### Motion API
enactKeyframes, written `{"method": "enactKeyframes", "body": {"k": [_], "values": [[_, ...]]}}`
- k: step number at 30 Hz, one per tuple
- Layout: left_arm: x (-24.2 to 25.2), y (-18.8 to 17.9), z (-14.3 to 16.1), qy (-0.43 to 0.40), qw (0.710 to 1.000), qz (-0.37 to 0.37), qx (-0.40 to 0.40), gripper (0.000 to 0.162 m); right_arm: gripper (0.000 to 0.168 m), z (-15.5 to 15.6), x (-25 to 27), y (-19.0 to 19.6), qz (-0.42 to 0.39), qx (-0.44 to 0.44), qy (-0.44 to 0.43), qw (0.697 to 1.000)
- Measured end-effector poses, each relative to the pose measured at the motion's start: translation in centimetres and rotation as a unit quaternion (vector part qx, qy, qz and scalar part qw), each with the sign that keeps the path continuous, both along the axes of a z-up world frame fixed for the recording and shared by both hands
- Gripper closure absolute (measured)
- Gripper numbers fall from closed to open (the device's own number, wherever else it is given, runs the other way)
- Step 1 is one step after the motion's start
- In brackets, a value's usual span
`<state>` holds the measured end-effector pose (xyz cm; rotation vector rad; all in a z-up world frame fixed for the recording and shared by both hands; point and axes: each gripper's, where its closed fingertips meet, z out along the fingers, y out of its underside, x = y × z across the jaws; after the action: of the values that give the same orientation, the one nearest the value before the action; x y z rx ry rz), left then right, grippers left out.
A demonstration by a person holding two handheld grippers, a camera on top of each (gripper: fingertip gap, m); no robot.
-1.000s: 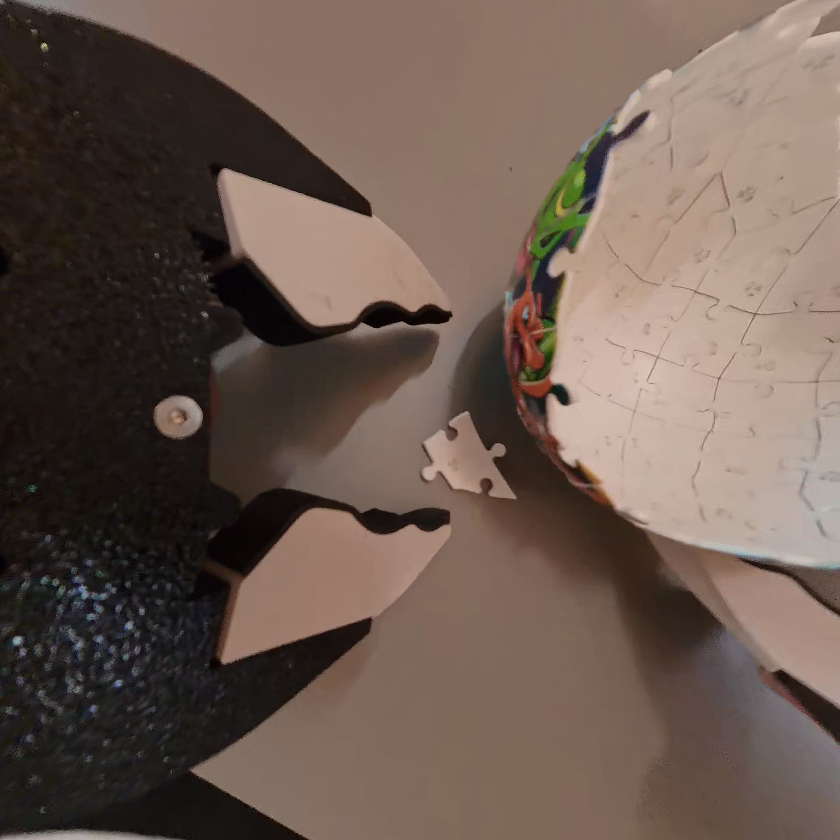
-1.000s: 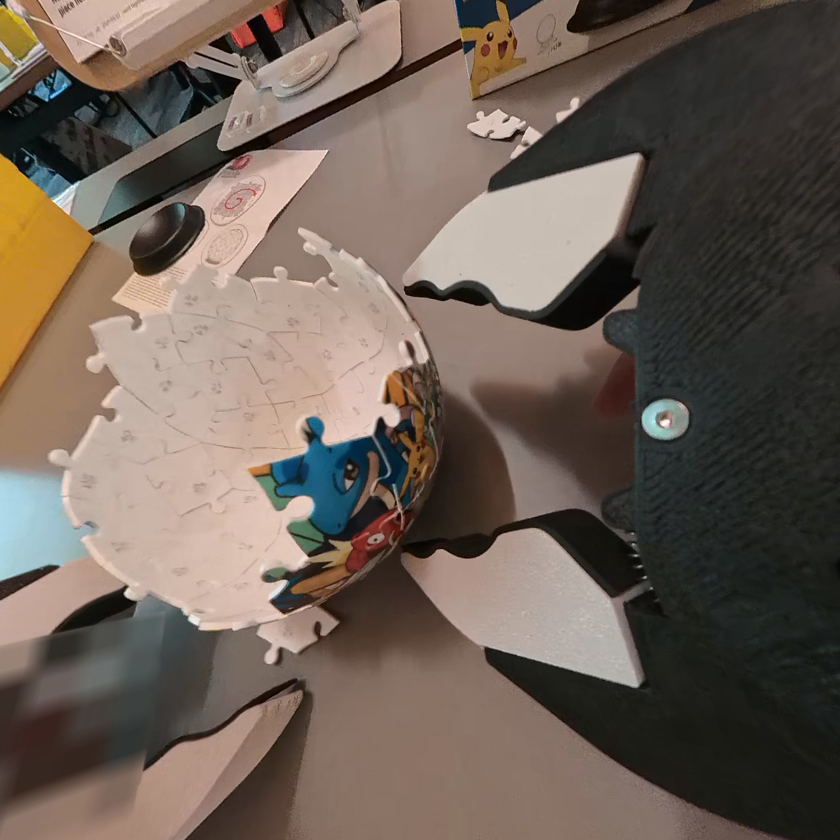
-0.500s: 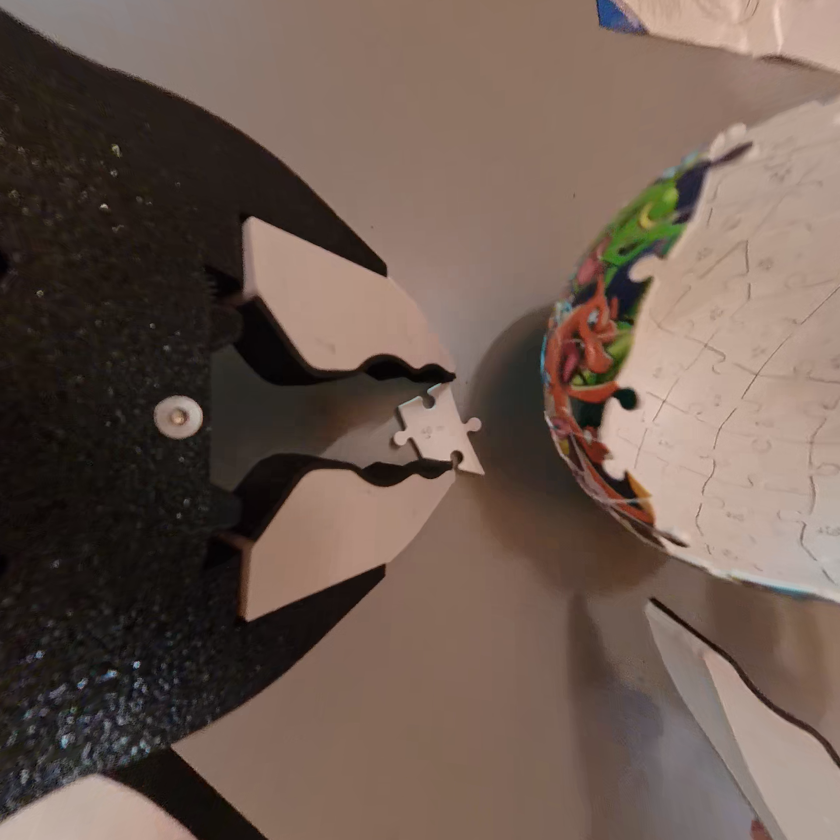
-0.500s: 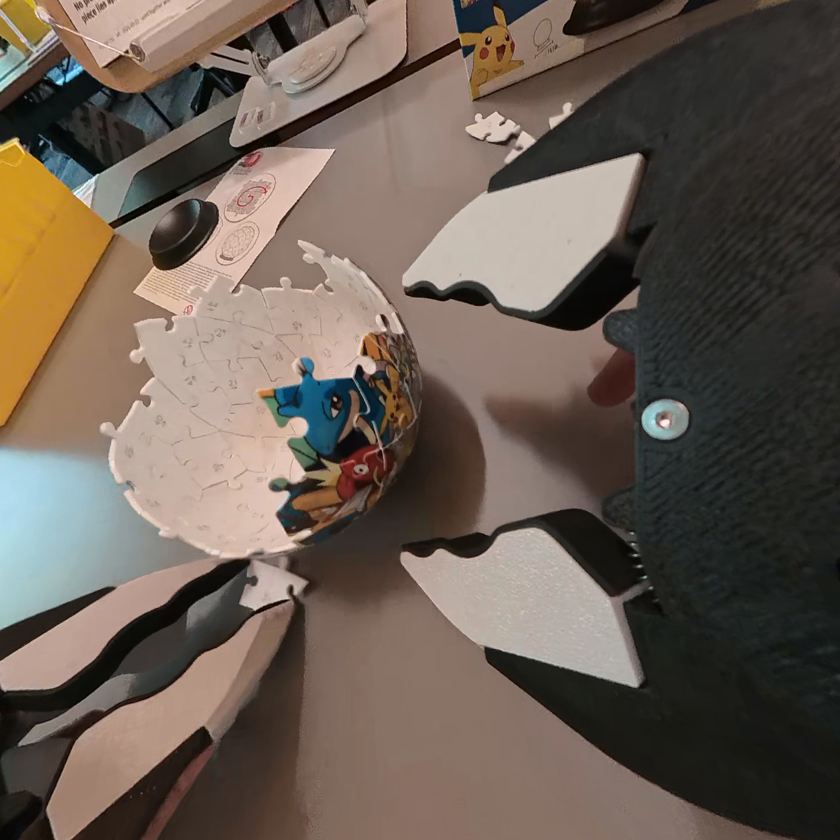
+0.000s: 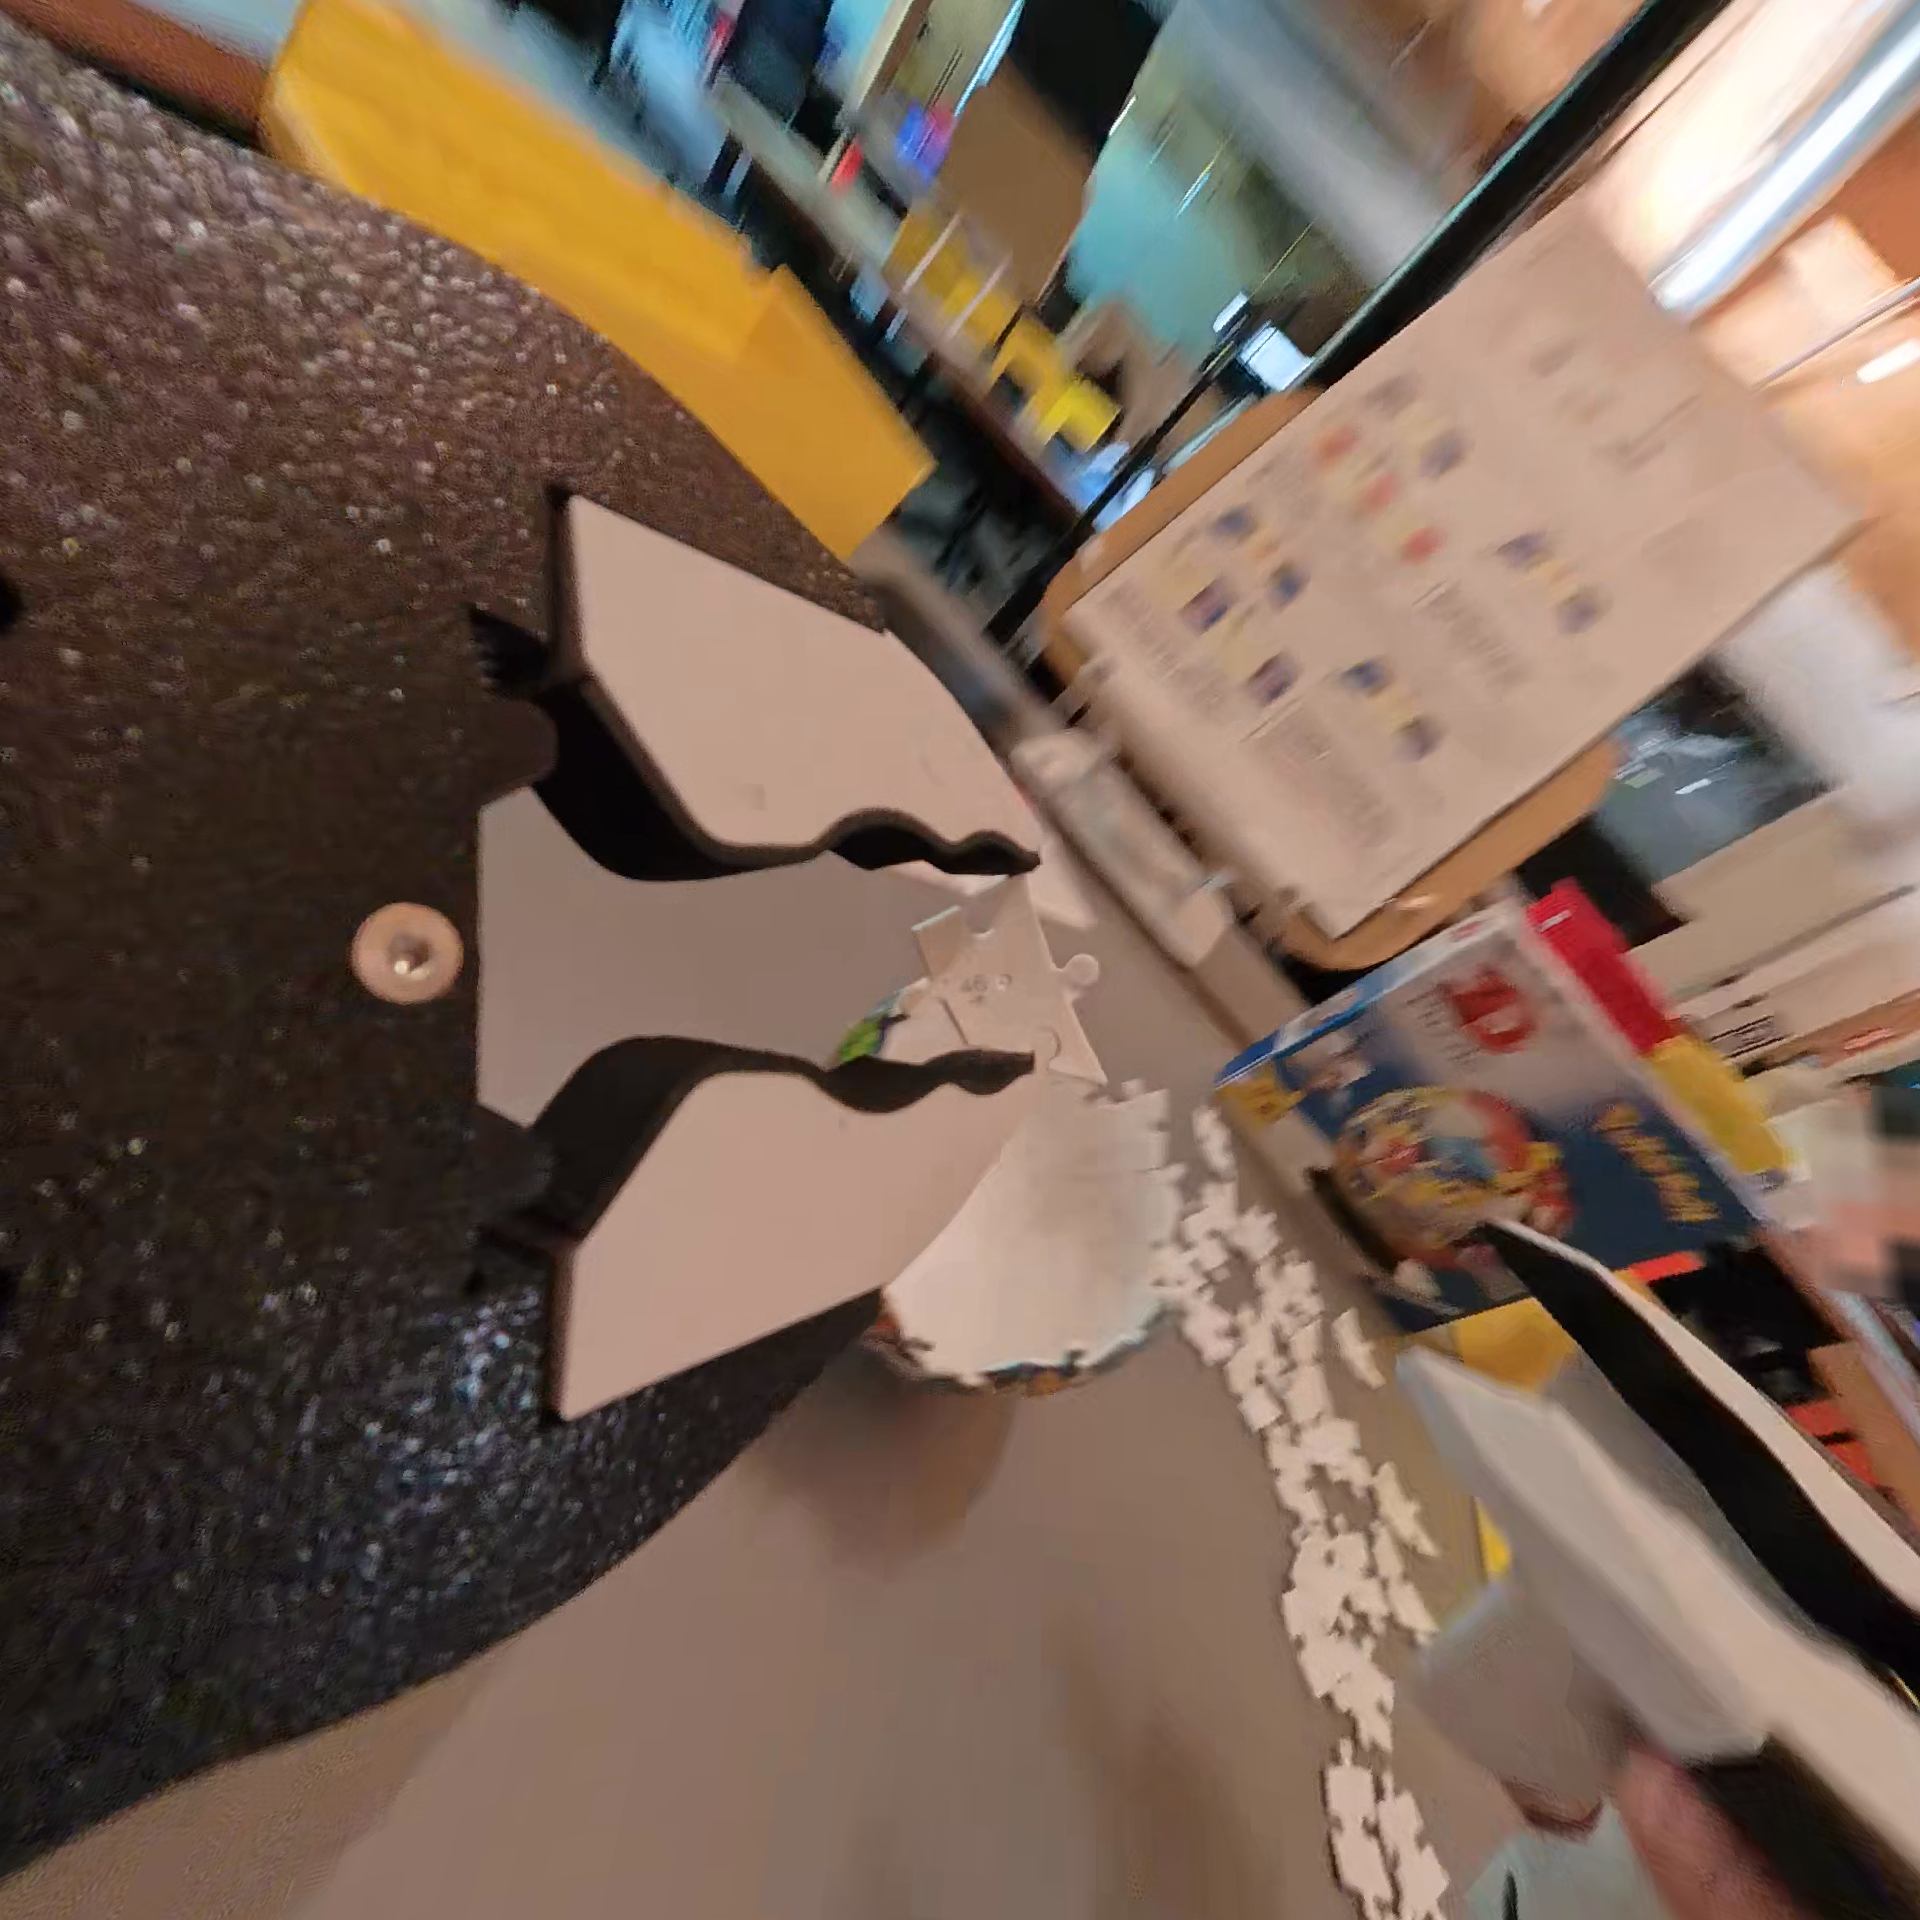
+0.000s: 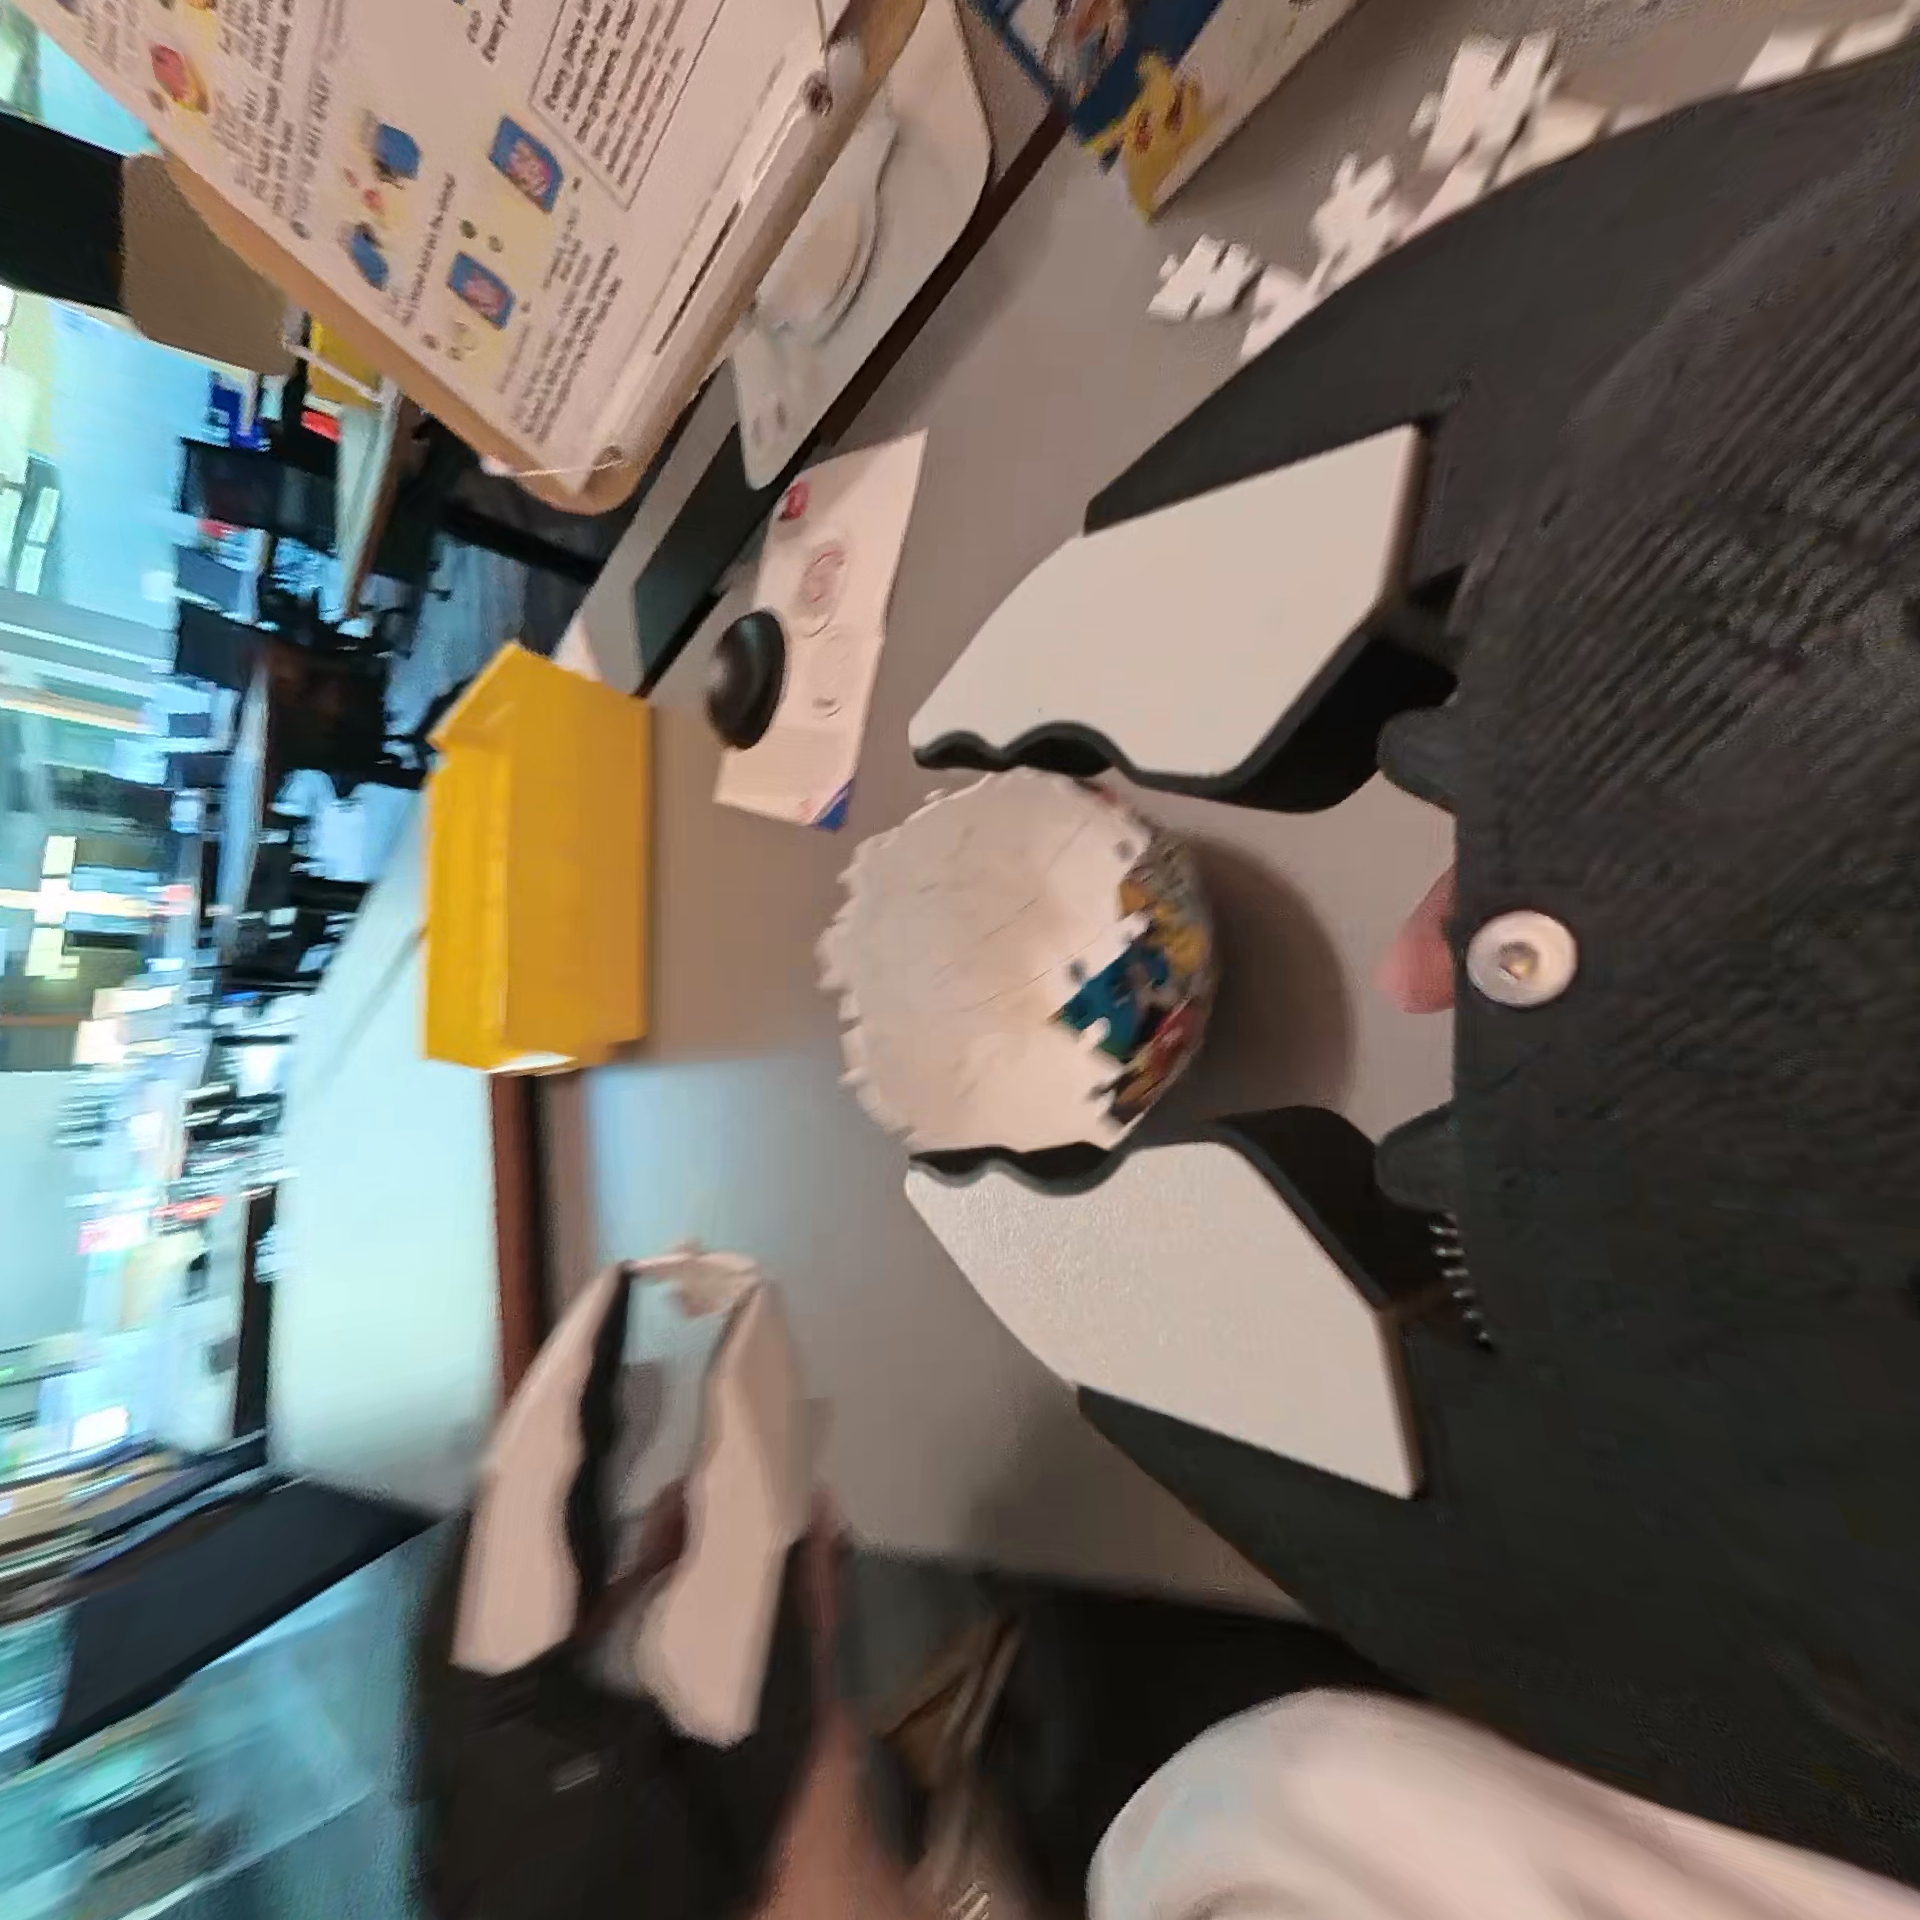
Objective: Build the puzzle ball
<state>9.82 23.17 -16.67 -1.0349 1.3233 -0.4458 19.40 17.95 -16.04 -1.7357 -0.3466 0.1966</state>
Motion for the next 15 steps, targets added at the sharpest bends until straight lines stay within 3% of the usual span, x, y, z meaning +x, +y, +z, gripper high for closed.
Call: {"method": "enactKeyframes", "body": {"k": [3,6,15], "values": [[0.3,-1.1,1.9,-0.016,0.993,0.038,0.108,0.129,0.108,3.2,-3.2,-0.1,0.057,0.033,0.095,0.993],[0.6,-2.7,2.6,-0.034,0.983,0.039,0.178,0.129,0.120,3.6,-5.6,0.2,0.102,0.030,0.121,0.987],[1.1,-4.5,2.4,-0.065,0.974,0.017,0.215,0.131,0.166,1.2,-9.2,0.8,0.185,-0.006,0.069,0.980]]}}
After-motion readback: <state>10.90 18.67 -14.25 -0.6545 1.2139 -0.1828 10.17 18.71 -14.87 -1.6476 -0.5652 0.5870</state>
